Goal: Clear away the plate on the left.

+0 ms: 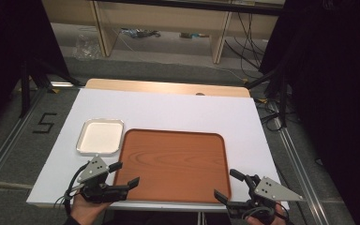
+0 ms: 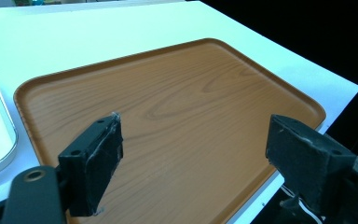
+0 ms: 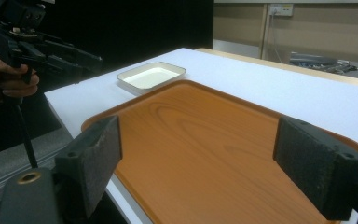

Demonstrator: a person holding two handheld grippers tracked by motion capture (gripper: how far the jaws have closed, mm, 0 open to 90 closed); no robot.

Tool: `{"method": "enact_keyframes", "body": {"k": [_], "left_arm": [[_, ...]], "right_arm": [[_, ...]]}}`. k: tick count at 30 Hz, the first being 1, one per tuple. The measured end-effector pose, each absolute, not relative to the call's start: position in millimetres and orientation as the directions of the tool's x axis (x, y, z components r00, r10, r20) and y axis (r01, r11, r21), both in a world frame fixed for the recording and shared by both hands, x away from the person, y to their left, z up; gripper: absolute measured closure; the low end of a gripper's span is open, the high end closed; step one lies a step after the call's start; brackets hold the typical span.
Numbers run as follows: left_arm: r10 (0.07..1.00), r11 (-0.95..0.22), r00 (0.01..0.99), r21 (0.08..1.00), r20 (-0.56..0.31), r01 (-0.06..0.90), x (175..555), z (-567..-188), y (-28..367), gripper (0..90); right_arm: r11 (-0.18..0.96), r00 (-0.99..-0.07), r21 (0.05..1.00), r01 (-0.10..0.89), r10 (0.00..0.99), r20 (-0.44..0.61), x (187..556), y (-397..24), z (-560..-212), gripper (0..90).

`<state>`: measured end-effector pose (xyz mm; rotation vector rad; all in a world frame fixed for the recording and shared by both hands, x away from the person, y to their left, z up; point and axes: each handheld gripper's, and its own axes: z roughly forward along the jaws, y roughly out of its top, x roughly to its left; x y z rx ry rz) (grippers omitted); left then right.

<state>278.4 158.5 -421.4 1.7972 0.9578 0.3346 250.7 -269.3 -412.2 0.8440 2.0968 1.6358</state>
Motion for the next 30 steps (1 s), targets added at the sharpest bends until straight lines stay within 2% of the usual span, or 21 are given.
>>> {"method": "enact_keyframes", "body": {"k": [13,18,19,21,30], "left_arm": [[0.742,-0.150,0.637,0.873,-0.211,0.464,279,-422,156,18.5],[0.742,-0.155,0.639,0.874,-0.205,0.461,281,-421,156,18.5],[0.741,-0.156,0.639,0.875,-0.203,0.459,282,-421,155,18.5],[0.748,-0.148,0.629,0.870,-0.213,0.470,283,-422,154,18.5],[0.759,-0.149,0.620,0.875,-0.197,0.461,289,-421,158,18.6]], "right_arm": [[0.151,-0.748,0.960,0.234,0.659,0.079,251,-271,-413,16.5],[0.148,-0.760,0.953,0.265,0.641,0.112,252,-271,-413,16.5],[0.151,-0.748,0.960,0.235,0.659,0.079,253,-272,-413,16.5],[0.151,-0.747,0.951,0.268,0.656,0.107,252,-273,-413,16.5],[0.146,-0.758,0.958,0.245,0.645,0.095,252,-273,-414,16.6]]}}
